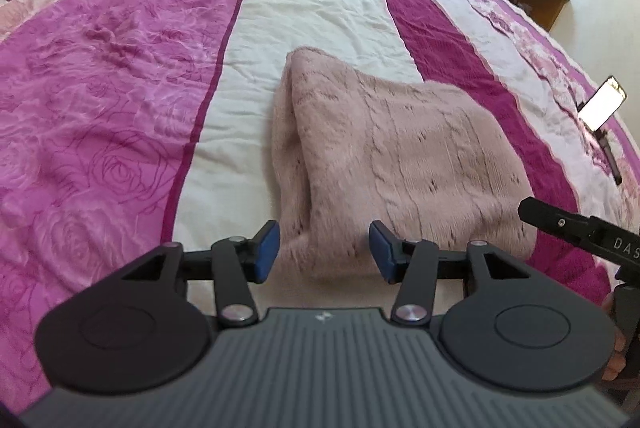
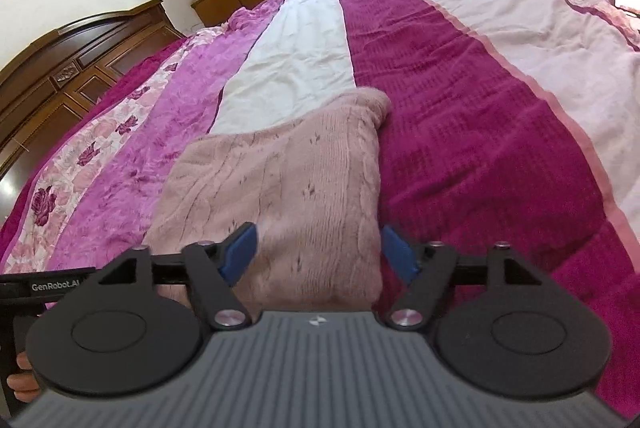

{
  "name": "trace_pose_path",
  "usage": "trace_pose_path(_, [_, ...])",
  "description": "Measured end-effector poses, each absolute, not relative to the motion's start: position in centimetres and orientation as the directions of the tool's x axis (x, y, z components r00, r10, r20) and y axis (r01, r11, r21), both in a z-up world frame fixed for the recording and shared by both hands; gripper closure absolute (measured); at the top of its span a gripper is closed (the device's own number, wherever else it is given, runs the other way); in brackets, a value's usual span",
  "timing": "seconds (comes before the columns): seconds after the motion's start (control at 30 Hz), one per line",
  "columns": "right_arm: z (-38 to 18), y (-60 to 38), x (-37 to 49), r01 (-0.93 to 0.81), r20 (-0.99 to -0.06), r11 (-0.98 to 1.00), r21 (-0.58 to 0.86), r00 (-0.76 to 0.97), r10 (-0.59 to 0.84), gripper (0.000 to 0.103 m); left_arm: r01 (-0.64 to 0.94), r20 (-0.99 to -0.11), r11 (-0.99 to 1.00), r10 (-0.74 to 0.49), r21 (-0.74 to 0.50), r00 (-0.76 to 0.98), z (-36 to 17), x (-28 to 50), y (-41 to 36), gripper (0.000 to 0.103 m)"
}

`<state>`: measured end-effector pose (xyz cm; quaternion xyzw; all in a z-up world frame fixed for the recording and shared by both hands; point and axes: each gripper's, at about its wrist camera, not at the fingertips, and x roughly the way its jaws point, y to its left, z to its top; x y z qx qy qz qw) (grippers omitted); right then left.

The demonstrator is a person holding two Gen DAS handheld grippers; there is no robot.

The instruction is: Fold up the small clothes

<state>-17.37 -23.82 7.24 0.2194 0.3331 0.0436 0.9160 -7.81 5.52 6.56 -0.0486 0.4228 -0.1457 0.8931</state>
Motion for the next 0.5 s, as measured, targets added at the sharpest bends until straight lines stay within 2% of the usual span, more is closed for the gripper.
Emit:
trace_pose_path(0.27, [5.8, -21.4, -19.4, 0.016, -0.637, 0.938, 0.346, 0.738, 0.223, 0.014, 0.233, -0.781, 0.966, -0.232, -0.113, 0.580, 4.8, -9.9, 3.2, 0.051])
trace_pose_path(0.5, [4.3, -20.0, -19.3, -0.009, -0.677, 0.957, 0.289, 0.705, 0.211, 0.011, 0.222, -0.810, 0.974, -0.169, -0.050, 0.562, 2.9, -10.3, 1.5, 0.051])
